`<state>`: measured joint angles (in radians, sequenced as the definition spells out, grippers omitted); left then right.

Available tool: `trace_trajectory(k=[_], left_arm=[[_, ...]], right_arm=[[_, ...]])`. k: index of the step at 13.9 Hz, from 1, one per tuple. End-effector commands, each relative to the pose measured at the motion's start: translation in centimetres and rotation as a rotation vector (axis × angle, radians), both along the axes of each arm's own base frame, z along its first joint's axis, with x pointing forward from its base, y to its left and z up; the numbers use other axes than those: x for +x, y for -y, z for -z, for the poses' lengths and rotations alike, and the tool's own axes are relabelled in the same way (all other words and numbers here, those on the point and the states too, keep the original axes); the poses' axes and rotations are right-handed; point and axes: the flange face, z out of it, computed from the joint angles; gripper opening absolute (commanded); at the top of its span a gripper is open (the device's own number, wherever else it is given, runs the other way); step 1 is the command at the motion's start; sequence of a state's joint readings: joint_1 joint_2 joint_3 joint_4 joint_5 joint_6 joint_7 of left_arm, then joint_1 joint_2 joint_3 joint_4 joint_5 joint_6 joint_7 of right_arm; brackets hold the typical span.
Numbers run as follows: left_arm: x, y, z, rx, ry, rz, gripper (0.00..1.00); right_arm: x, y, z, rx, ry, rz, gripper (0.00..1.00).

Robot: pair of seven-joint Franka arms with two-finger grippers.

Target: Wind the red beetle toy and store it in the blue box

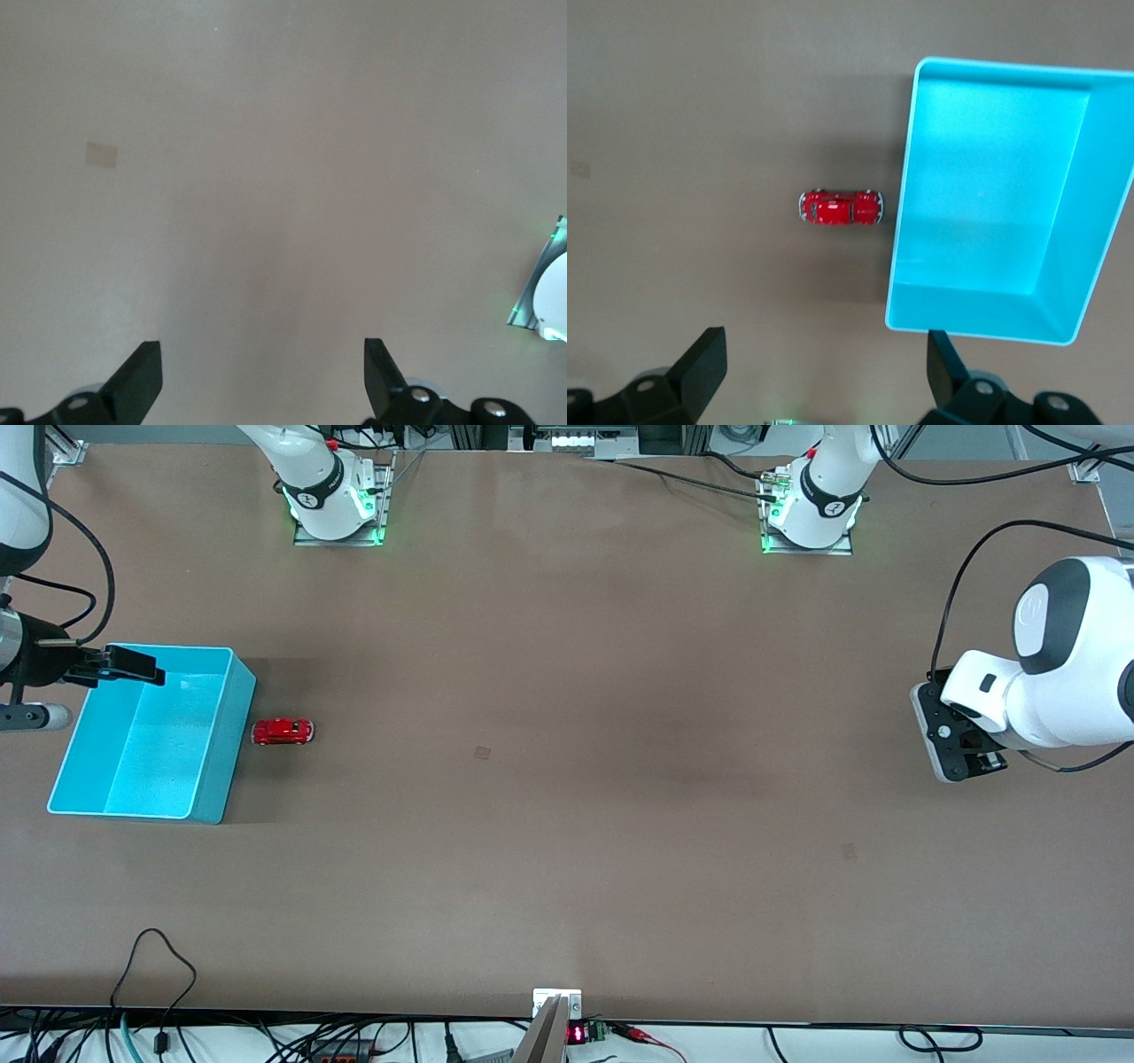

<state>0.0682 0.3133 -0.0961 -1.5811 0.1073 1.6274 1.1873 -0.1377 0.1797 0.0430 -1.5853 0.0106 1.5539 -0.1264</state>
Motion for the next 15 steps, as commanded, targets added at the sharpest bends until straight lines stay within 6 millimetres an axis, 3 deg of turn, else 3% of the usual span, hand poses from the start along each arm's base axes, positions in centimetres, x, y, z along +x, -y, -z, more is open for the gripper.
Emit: trace_trajectory(k=[1,3,5,7,10,13,15], left_arm=[[0.4,1.1,-3.4,0.070,0.017,-0.071,1.00],[0.4,1.8,-6.1,0.102,0.032,-0.176,1.00],[0.3,1.9,-8.3,0.134,0.053,-0.313,1.00],[0.2,3.2,-9.4,0.151,0.071,-0.375,1.00],[-0.1,3.4,-9.6,0.209,0.080,-0.637,1.00],[-0.9,4.3,-10.5,0.272,0.088,-0.829,1.00],[-1.0,4.2,-13.1,0.276,0.113,-0.891,1.00]], right_arm=[[-0.4,0.4,0.4,0.023,-0.027,-0.019,1.00],[-0.6,-0.1,1.0,0.035,-0.040,-0.070,1.00],[-1.9,-0.5,3.2,0.055,-0.061,-0.150,1.00],[-2.9,-0.4,4.8,0.070,-0.028,-0.270,1.00],[-5.2,-1.6,9.0,0.101,0.002,-0.483,1.00],[-5.6,-2.9,12.4,0.049,0.025,-0.785,1.00],[-6.2,-3.6,15.4,0.060,0.069,-1.013,1.00]])
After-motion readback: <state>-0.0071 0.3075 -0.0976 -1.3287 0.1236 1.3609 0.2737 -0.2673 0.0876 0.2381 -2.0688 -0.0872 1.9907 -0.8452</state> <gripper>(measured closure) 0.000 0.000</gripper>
